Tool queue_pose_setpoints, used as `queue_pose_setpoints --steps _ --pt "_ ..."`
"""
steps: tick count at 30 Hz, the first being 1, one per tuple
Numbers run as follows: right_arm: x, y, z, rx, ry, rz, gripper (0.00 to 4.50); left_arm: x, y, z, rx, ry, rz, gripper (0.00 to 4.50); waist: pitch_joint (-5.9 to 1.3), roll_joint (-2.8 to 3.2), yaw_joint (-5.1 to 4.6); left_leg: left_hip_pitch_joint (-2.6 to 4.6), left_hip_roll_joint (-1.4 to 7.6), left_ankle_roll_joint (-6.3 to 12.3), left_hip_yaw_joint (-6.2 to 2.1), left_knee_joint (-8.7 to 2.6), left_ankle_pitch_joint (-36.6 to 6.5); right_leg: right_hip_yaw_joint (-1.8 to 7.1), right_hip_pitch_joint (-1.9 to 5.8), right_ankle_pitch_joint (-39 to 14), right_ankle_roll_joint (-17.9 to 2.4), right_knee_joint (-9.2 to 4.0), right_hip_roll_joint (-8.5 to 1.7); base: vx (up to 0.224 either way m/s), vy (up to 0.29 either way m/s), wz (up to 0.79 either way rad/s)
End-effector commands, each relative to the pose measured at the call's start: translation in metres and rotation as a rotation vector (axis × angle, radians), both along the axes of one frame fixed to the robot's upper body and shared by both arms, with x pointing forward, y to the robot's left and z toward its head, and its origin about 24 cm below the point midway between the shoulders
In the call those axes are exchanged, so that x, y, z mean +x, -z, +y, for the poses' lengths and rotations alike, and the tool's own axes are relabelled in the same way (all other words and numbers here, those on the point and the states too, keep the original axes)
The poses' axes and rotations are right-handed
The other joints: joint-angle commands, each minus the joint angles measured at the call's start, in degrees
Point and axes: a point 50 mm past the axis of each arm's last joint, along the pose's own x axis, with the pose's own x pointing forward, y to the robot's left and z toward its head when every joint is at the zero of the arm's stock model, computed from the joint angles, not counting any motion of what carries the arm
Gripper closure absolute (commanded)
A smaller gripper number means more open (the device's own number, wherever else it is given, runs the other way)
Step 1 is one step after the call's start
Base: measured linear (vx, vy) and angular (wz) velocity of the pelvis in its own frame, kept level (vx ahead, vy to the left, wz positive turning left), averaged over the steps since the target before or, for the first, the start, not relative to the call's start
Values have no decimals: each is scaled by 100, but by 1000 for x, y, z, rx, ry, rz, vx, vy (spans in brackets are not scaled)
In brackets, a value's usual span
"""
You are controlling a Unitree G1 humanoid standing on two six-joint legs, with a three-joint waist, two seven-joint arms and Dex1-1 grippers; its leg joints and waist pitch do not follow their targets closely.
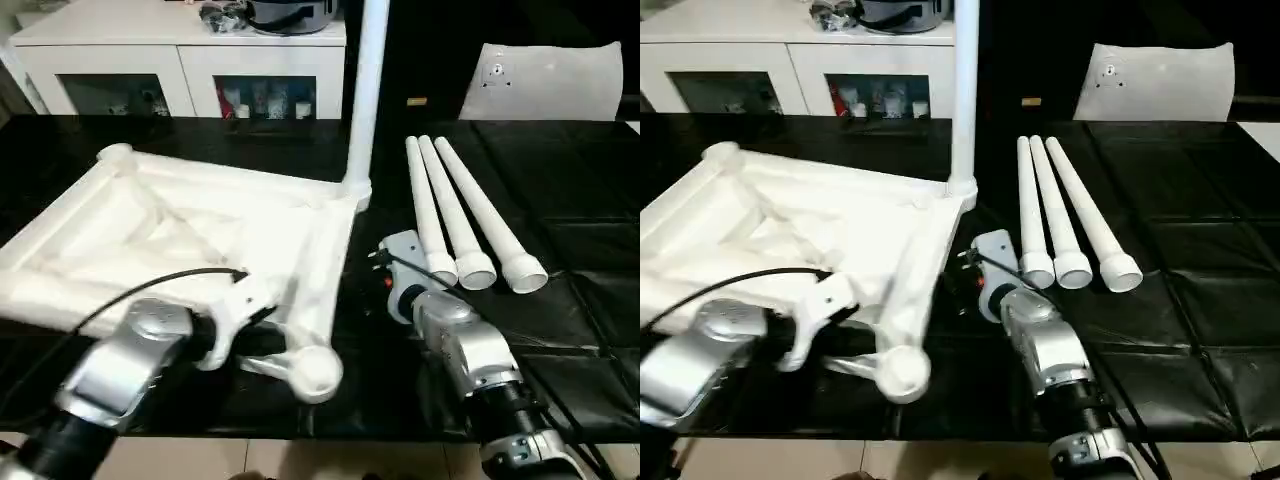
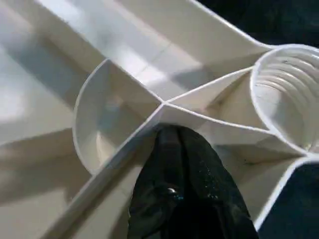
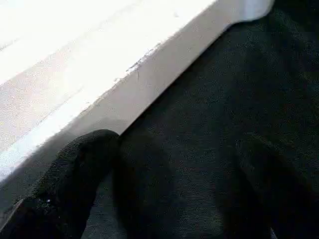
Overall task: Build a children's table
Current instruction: Pick table leg
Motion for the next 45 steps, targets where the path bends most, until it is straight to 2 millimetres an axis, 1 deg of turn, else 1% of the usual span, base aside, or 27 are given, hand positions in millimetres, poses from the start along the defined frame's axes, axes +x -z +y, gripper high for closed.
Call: queue_pose_setpoints --steps 1,6,9,10,12,13,14,15,17,19,20,21,22,25,26,27,28,29,30,31,33,36,37,39,42,43,45 --pt "2 -14 30 59 -107 -49 0 12 -16 -29 -117 56 -105 449 -328 -1 23 37 531 -51 -289 -457 -1256 544 273 -1951 -715 -435 -663 0 0 0" --pt "7 -20 26 43 -83 -89 0 30 -16 -31 -91 -51 -195 449 -360 -12 29 17 540 55 -286 -430 -1023 525 300 -1759 -693 -419 -664 0 0 0" --pt "19 -41 14 43 16 -172 0 46 -19 -26 -65 -182 -275 449 -365 -18 36 22 545 115 -273 -422 -921 517 285 -1642 -722 -419 -646 0 0 0" --pt "22 -47 11 48 38 -188 0 48 -20 -24 -62 -200 -288 449 -365 -17 37 22 546 114 -276 -422 -926 515 284 -1646 -727 -412 -648 0 0 0" --pt "32 -62 3 33 117 -223 0 53 -25 -20 -72 -239 -335 417 -356 -15 38 28 558 78 -292 -435 -997 508 281 -1731 -720 -418 -647 0 0 0" --pt "35 -65 1 14 134 -223 0 53 -26 -19 -77 -237 -343 417 -355 -12 28 27 552 70 -288 -440 -1014 507 276 -1748 -721 -412 -641 0 0 0" --pt "36 -66 0 3 143 -222 0 53 -27 -19 -79 -235 -347 417 -355 -7 39 55 556 47 -290 -441 -1032 506 259 -1778 -712 -417 -632 0 0 0" --pt "37 -68 -2 -9 152 -221 0 53 -28 -19 -82 -232 -352 409 -346 1 38 47 556 10 -286 -440 -1044 514 264 -1756 -692 -409 -640 0 0 0" --pt "43 -71 -6 -51 186 -192 0 51 -33 -18 -119 -213 -374 391 -355 4 41 59 554 -21 -282 -444 -1055 522 259 -1709 -676 -398 -637 0 0 0" --pt "51 -72 -7 -78 144 -141 0 45 -40 -15 -137 -191 -398 373 -395 34 44 42 566 -52 -293 -426 -911 522 292 -1295 -885 -318 -652 0 0 0" --pt "56 -73 -10 -70 163 -125 0 42 -42 -13 -146 -187 -397 369 -368 21 52 37 552 -21 -257 -423 -920 527 267 -1269 -896 -346 -635 0 0 0" --pt "62 -71 -17 -86 209 -107 0 37 -44 -9 -144 -186 -400 360 -381 12 58 18 544 -20 -270 -417 -917 523 304 -1310 -942 -323 -669 0 0 0" --pt "62 -71 -17 -86 209 -107 0 37 -44 -9 -144 -186 -400 347 -383 22 66 29 548 -30 -266 -411 -919 524 291 -1348 -957 -330 -678 0 0 0" --pt "72 -68 -28 -140 268 -57 0 27 -51 -3 -152 -182 -406 328 -359 -3 60 39 541 -50 -255 -412 -1014 508 281 -1630 -889 -362 -653 0 0 0" --pt "72 -68 -28 -140 268 -57 0 27 -51 -3 -152 -182 -406 315 -368 13 59 47 553 -71 -267 -406 -1016 506 279 -1610 -917 -334 -661 0 0 0" --pt "75 -66 -33 -158 292 -31 0 22 -56 -3 -164 -178 -406 292 -351 -58 48 37 540 -46 -238 -408 -1006 508 271 -1626 -866 -367 -628 0 0 0" --pt "76 -65 -35 -161 301 -20 0 20 -57 -3 -164 -173 -406 292 -359 -6 60 46 548 -70 -256 -411 -993 502 276 -1590 -923 -336 -635 0 0 0" --pt "78 -64 -41 -171 323 -2 0 16 -60 -4 -166 -161 -404 292 -350 -60 54 44 551 -67 -245 -405 -1013 510 270 -1585 -930 -330 -641 0 0 0" --pt "78 -63 -43 -173 333 1 0 14 -61 -5 -170 -157 -403 286 -354 -76 60 47 555 -62 -247 -406 -996 509 271 -1590 -935 -317 -643 0 0 0" --pt "79 -64 -44 -174 338 1 0 14 -62 -6 -172 -156 -403 280 -347 -56 67 49 540 -50 -233 -398 -1000 512 263 -1626 -917 -330 -639 0 0 0" --pt "80 -63 -48 -197 350 5 0 10 -65 -8 -185 -147 -401 253 -350 -61 79 34 537 -32 -235 -395 -899 509 272 -1538 -911 -318 -633 0 0 0" --pt "83 -63 -54 -224 370 4 0 6 -67 -11 -186 -131 -396 247 -357 -64 75 29 532 -22 -226 -380 -849 507 274 -1415 -964 -297 -632 0 0 0" --pt "84 -63 -56 -230 377 6 0 5 -68 -11 -186 -131 -394 238 -357 -81 65 22 531 -9 -227 -379 -847 504 279 -1398 -994 -290 -625 0 0 0" --pt "85 -62 -59 -237 388 18 0 4 -69 -13 -186 -132 -392 209 -345 -86 63 21 519 -4 -220 -360 -950 503 272 -1611 -989 -309 -639 0 0 0" --pt "85 -60 -65 -252 415 27 0 5 -69 -16 -185 -128 -392 194 -327 -96 54 18 524 -13 -225 -363 -1016 496 261 -1741 -929 -326 -620 0 0 0" --pt "85 -59 -65 -251 418 27 0 5 -69 -16 -183 -128 -394 174 -329 -95 52 25 525 -28 -226 -363 -1049 494 256 -1767 -903 -327 -613 0 0 0" --pt "84 -57 -67 -226 426 45 0 7 -70 -17 -172 -133 -407 166 -335 -91 43 27 533 -50 -232 -364 -1069 498 258 -1701 -916 -313 -610 0 0 0"
